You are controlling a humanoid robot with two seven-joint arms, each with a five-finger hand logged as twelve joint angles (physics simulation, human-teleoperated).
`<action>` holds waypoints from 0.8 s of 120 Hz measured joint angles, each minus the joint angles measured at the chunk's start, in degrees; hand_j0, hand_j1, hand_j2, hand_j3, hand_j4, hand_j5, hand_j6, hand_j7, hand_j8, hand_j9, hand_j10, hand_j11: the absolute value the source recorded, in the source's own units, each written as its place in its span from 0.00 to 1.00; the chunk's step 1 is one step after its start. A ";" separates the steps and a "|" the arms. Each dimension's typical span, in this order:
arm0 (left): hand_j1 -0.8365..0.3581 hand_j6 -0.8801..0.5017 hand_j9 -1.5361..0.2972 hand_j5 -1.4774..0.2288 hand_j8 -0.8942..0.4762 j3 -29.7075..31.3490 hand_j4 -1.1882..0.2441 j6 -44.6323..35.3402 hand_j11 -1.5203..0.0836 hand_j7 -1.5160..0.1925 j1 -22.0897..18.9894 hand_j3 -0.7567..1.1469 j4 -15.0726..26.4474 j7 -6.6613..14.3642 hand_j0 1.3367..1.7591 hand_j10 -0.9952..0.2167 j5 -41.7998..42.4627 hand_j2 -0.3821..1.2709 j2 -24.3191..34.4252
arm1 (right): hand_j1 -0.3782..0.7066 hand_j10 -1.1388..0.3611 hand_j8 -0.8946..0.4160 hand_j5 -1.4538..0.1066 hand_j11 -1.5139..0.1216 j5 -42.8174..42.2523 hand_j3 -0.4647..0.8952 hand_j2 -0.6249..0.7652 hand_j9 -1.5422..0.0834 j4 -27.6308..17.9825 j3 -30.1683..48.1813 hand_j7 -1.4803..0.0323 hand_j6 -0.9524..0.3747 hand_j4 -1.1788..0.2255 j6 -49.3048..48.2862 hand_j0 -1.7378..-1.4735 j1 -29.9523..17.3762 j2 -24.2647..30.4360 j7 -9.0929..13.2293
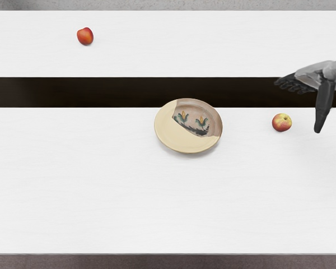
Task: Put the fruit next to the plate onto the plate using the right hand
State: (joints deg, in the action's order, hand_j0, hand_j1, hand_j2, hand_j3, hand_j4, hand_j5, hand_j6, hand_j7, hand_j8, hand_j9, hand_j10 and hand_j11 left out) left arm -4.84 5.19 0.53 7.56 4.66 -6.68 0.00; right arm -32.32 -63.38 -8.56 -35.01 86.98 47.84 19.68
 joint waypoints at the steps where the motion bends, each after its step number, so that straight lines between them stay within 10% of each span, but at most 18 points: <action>1: 0.98 0.63 0.83 0.86 0.65 0.00 0.82 0.00 0.94 0.88 0.00 0.40 0.00 0.00 0.76 0.81 0.00 0.23 0.00 | 0.03 0.76 0.68 0.93 0.93 -0.03 0.34 0.45 0.95 0.01 0.01 0.98 0.71 0.84 0.00 0.30 -0.06 -0.13 0.00; 22: 0.98 0.63 0.83 0.86 0.65 0.00 0.82 0.00 0.94 0.88 0.00 0.40 0.00 0.00 0.76 0.81 0.00 0.23 0.00 | 0.03 0.76 0.68 0.93 0.93 -0.27 0.34 0.45 0.95 -0.57 0.83 0.98 0.71 0.84 0.00 0.30 -0.23 -1.84 0.88; 52: 0.98 0.63 0.83 0.86 0.65 0.00 0.82 0.00 0.94 0.88 -0.05 0.40 0.00 0.00 0.76 0.81 0.00 0.23 0.00 | 0.03 0.76 0.68 0.93 0.93 -0.68 0.34 0.45 0.95 -1.31 2.71 0.98 0.71 0.84 0.25 0.30 0.09 -2.76 13.32; 96: 0.98 0.63 0.83 0.86 0.65 0.00 0.82 0.00 0.94 0.88 -0.06 0.40 0.00 0.00 0.76 0.81 0.00 0.23 0.00 | 0.03 0.76 0.68 0.93 0.93 -9.26 0.34 0.45 0.95 -4.18 2.81 0.98 0.71 0.84 22.78 0.30 -3.77 -12.00 15.26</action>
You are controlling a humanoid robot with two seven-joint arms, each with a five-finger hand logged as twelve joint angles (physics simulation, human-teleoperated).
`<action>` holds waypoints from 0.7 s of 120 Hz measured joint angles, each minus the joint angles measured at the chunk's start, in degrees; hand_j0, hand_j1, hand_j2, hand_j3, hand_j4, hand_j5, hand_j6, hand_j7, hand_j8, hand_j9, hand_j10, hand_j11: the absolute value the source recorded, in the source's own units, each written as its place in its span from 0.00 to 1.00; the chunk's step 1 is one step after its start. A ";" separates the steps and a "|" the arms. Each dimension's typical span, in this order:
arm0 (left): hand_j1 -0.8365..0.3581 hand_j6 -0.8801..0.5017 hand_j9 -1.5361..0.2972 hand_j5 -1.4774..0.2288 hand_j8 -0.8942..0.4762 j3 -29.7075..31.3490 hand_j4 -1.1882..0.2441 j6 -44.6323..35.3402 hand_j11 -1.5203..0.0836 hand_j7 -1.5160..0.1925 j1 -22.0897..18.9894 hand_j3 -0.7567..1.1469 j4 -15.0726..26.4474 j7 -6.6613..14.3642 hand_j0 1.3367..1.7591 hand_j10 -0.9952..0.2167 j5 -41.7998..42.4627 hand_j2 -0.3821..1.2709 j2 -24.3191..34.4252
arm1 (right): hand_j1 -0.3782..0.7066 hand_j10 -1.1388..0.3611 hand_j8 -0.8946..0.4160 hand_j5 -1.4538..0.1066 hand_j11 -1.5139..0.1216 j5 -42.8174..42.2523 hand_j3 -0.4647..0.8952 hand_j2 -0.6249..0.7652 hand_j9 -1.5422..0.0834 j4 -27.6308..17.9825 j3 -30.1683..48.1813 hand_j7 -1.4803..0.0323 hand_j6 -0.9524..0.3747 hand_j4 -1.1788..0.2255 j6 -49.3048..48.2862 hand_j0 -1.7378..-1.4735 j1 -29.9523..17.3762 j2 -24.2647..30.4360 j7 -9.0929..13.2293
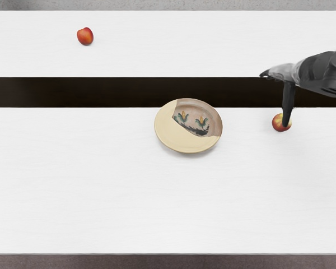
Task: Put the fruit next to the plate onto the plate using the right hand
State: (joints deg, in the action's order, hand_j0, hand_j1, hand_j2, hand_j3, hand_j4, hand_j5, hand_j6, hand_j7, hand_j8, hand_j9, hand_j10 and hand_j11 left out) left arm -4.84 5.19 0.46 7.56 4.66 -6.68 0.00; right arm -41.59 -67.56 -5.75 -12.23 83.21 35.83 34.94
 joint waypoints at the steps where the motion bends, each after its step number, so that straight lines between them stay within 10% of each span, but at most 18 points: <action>1: 0.98 0.63 0.83 0.86 0.65 0.00 0.82 0.00 0.94 0.88 0.03 0.40 0.00 0.00 0.76 0.81 0.00 0.23 0.00 | 0.03 0.76 0.68 0.93 0.93 -0.19 0.34 0.45 0.95 -0.04 -0.02 0.98 0.71 0.84 0.50 0.30 -0.22 -0.10 0.00; 84: 0.98 0.63 0.83 0.86 0.65 0.00 0.82 0.00 0.94 0.88 0.06 0.40 0.00 0.00 0.76 0.81 0.00 0.23 0.00 | 0.12 0.70 0.61 0.86 0.85 -8.83 0.34 0.44 0.88 -2.39 -0.56 0.90 0.65 0.77 14.03 0.30 -11.00 -1.05 0.06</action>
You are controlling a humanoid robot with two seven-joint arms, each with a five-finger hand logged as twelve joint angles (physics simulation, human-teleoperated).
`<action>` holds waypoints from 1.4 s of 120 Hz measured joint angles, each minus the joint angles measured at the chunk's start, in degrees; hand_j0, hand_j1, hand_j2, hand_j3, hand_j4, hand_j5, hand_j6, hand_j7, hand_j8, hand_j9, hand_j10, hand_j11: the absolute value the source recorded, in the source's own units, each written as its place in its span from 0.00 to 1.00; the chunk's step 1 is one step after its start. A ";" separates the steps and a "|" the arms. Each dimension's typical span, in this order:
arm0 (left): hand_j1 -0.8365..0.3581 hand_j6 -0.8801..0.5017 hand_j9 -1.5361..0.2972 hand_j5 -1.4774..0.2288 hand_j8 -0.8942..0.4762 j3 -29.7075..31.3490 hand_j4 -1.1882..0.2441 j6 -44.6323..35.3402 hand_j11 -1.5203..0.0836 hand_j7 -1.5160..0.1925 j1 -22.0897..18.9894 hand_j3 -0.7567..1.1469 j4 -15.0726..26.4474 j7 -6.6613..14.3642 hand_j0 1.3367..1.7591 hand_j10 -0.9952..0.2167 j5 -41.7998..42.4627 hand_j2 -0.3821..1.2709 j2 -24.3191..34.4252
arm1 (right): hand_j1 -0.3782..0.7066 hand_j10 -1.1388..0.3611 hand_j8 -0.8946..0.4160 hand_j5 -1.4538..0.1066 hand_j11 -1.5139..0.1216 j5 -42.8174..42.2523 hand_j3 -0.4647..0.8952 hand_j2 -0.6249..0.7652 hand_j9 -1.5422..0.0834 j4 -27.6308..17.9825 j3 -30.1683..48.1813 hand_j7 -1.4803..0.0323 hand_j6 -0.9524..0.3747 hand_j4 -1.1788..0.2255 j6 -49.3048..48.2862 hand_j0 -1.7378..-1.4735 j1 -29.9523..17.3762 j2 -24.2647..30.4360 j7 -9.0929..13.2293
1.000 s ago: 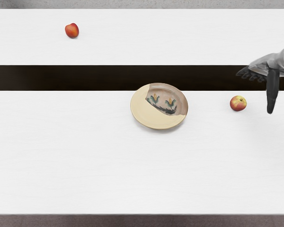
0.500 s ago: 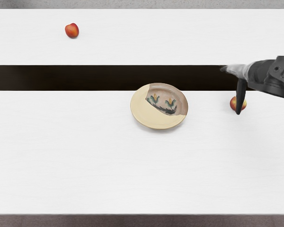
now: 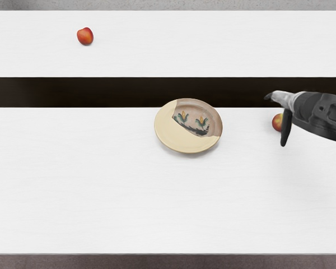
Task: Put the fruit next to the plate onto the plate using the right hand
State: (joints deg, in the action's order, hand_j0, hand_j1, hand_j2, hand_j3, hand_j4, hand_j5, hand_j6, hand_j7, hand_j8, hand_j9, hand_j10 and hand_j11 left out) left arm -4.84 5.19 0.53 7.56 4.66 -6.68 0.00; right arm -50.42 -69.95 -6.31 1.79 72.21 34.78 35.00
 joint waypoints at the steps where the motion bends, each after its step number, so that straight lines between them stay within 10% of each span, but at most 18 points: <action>1: 0.98 0.63 0.83 0.86 0.65 0.00 0.82 0.00 0.94 0.88 -0.04 0.40 0.00 0.00 0.76 0.81 0.00 0.23 0.00 | 0.13 0.70 0.61 0.85 0.85 -0.03 0.34 0.44 0.87 0.02 -0.01 0.90 0.64 0.77 0.13 0.30 -0.05 0.00 0.00; 168: 0.98 0.63 0.83 0.86 0.65 -0.01 0.82 0.00 0.94 0.88 -0.05 0.40 0.00 0.00 0.76 0.81 0.00 0.23 0.00 | 0.57 0.40 0.31 0.47 0.48 -2.99 0.34 0.45 0.50 3.08 0.40 0.51 0.39 0.45 7.69 0.31 -5.12 -0.60 -0.01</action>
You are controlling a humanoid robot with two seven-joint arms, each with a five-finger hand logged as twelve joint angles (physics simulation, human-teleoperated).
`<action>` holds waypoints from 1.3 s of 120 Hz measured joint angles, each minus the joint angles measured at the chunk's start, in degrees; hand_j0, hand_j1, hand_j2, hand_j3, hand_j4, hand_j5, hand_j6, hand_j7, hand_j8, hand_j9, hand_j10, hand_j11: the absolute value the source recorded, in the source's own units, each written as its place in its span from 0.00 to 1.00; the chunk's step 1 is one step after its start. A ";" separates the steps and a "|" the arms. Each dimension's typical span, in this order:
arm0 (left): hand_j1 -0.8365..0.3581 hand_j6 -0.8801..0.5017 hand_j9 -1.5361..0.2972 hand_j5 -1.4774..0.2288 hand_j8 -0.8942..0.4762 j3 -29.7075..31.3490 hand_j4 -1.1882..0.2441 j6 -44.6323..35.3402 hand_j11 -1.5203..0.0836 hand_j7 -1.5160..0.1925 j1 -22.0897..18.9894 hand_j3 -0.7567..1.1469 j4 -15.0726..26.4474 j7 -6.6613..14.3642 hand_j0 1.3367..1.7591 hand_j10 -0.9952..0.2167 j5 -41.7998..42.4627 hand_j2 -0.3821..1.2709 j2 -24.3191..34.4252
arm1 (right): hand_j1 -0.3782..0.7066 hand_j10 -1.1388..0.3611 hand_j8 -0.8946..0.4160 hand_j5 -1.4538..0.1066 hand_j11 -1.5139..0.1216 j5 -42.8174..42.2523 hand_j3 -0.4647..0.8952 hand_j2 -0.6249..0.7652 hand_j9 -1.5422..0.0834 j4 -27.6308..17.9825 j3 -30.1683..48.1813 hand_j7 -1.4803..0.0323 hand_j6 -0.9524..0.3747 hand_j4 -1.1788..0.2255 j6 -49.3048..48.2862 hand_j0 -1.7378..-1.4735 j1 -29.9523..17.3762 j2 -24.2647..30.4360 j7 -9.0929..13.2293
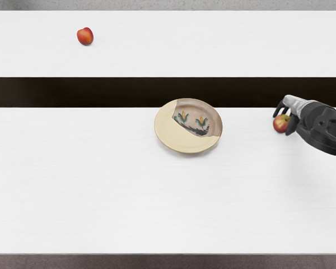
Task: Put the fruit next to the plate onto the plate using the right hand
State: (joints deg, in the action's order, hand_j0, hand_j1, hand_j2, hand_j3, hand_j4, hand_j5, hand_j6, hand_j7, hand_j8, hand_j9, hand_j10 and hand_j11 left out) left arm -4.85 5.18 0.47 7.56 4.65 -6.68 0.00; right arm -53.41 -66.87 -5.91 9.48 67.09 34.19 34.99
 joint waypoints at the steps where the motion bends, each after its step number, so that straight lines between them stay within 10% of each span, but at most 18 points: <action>1: 0.98 0.63 0.83 0.86 0.65 0.00 0.82 0.00 0.94 0.88 0.02 0.40 0.00 0.00 0.76 0.81 0.00 0.23 0.00 | 0.57 0.40 0.31 0.46 0.48 0.01 0.34 0.45 0.50 0.02 0.00 0.50 0.39 0.45 0.00 0.31 0.00 0.00 0.00; 59: 0.98 0.63 0.83 0.86 0.65 0.00 0.82 0.00 0.94 0.88 0.05 0.40 0.00 0.00 0.76 0.81 0.00 0.23 0.00 | 0.59 0.34 0.28 0.39 0.41 0.84 0.34 0.62 0.43 1.24 5.97 0.43 0.36 0.40 -0.26 0.31 0.97 -0.17 0.01; 156: 0.98 0.63 0.83 0.86 0.65 0.01 0.82 0.00 0.94 0.88 -0.03 0.40 0.00 0.00 0.76 0.81 0.00 0.23 0.00 | 0.62 0.34 0.30 0.37 0.39 1.21 0.34 0.69 0.41 0.76 15.35 0.42 0.36 0.40 -0.29 0.30 1.26 -16.40 0.00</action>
State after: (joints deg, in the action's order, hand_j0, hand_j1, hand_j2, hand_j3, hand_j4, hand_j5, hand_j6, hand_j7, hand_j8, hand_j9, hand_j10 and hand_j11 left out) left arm -4.84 5.19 0.45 7.56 4.66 -6.68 0.00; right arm -52.20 -66.11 9.44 9.19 68.35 17.79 34.99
